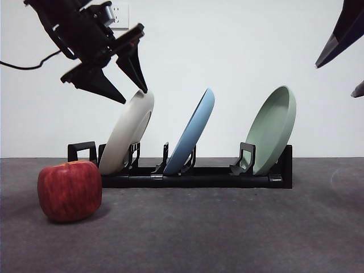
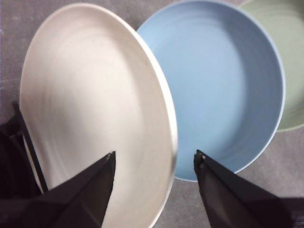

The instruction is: Take the yellow plate from the plate rack,put the plate on the table,take the apple from the table,put the apple in the plate

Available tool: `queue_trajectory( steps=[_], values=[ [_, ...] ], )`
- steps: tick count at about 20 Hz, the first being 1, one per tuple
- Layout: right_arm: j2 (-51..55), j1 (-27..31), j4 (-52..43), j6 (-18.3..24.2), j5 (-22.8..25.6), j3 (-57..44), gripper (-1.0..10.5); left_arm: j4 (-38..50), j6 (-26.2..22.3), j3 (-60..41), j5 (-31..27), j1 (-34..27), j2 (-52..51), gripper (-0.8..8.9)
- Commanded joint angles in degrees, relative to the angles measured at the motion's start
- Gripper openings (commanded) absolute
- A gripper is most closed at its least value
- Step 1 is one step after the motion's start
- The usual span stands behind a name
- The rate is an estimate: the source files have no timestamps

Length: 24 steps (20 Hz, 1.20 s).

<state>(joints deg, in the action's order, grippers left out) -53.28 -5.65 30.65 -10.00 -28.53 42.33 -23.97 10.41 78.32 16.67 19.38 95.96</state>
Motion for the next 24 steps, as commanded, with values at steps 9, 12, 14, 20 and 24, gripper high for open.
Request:
queue_trajectory(
  steps=[9,12,14,20,24],
  values=[
    [-0.1,-0.1,0.0,0.4,0.0,0.3,3.5,0.4,-4.8,0.0,0.3,1.2,1.9,-0.09],
    [-0.1,-0.1,0.0,0.4,0.0,0.3,3.5,-1.3,-4.9,1.1,0.3,1.2,1.6,-0.08],
    [-0.1,-0.1,0.0,0.4,0.0,0.3,3.5,-5.7,-5.7,3.7,0.3,1.3,1.1,-0.08],
    [-0.1,-0.1,-0.1,0.4,0.4,0.3,3.5,-26.1,-12.5,15.0,0.1,4.5,-2.9,-0.08],
    [-0.1,0.0,-0.3,0.4,0.4,0.3,3.5,-32.8,-15.0,15.9,-0.2,10.0,-9.6,-0.08]
  ],
)
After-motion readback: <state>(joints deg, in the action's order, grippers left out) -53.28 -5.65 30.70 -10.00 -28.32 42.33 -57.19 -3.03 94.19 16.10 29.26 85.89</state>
